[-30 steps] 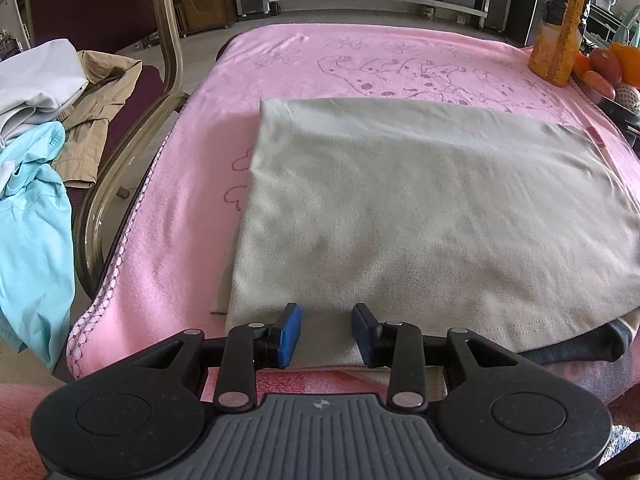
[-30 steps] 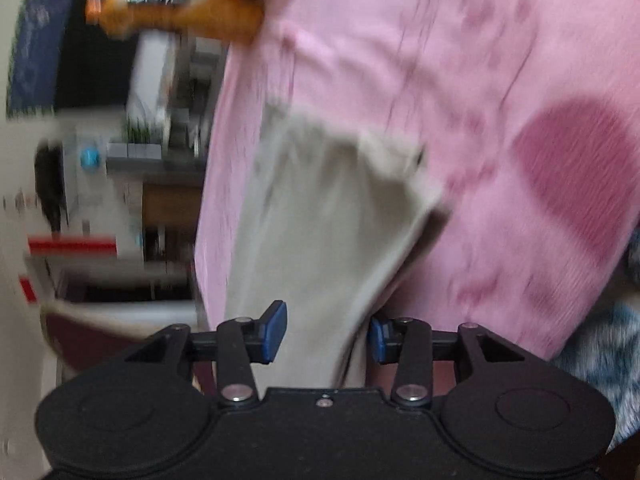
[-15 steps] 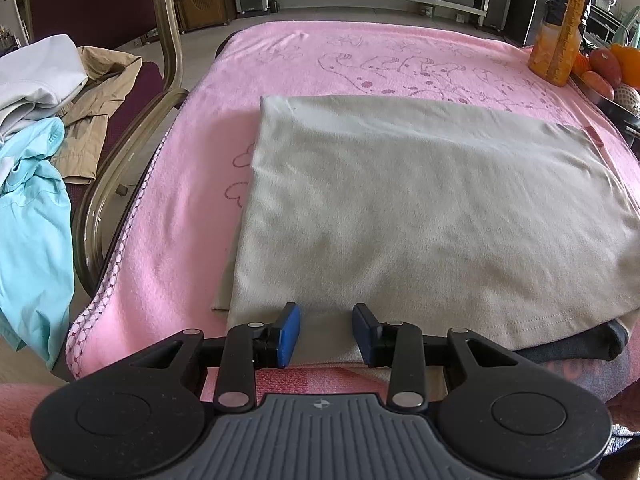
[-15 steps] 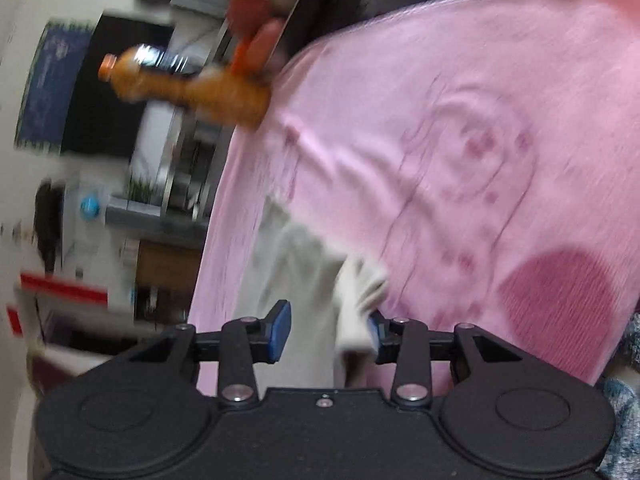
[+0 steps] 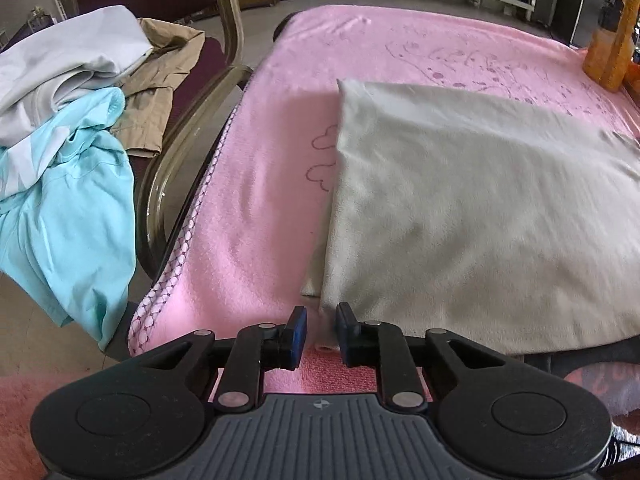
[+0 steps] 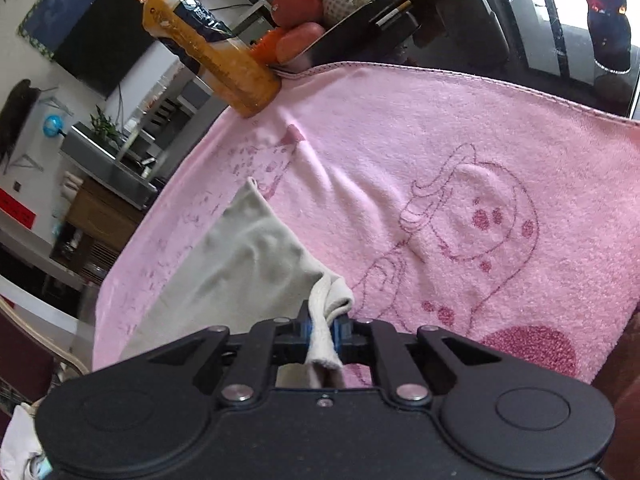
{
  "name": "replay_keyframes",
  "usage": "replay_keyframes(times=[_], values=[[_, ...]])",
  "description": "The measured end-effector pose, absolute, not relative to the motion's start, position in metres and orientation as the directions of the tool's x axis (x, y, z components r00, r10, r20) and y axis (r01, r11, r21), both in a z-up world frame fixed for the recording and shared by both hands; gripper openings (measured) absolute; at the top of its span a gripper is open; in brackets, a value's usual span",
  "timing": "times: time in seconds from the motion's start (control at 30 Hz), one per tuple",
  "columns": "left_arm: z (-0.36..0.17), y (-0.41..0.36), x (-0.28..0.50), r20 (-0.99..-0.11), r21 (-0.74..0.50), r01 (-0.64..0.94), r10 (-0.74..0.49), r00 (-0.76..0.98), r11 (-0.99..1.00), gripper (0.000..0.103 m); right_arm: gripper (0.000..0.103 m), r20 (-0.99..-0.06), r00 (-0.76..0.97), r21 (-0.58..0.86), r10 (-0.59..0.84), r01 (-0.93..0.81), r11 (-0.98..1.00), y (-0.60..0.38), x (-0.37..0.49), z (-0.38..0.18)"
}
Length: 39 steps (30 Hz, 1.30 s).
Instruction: Fold clothes
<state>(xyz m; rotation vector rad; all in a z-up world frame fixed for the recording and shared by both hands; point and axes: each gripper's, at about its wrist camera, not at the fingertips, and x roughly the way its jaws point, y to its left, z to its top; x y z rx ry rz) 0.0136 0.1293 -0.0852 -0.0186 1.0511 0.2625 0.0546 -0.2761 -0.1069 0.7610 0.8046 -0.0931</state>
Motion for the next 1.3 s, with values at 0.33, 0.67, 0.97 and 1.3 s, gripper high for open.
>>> replay_keyframes(times=[0.33, 0.67, 0.97, 1.3], values=[[-0.042, 0.155, 0.0, -0.842, 0.053, -0.17, 0.136, 0.523, 0.984, 0.032, 0.007, -0.58, 0.806, 0.308, 0.114, 0.087, 0.947, -0.178, 0.048, -0.021], [-0.025, 0.217, 0.008, -0.822, 0.053, -0.256, 0.188, 0.538, 0.965, 0.033, 0.007, -0.567, 0.758, -0.012, 0.322, -0.399, 0.917, 0.018, 0.026, -0.018], [-0.029, 0.231, 0.002, -0.815, -0.004, -0.307, 0.175, 0.552, 0.952, 0.034, 0.007, -0.739, 0.565, 0.008, 0.367, -0.537, 0.843, 0.085, 0.036, -0.079], [-0.026, 0.233, 0.002, -0.806, -0.051, -0.337, 0.161, 0.569, 0.94, 0.034, 0.006, -0.639, 0.596, 0.141, 0.486, -0.531, 0.836, 0.074, 0.033, -0.041]])
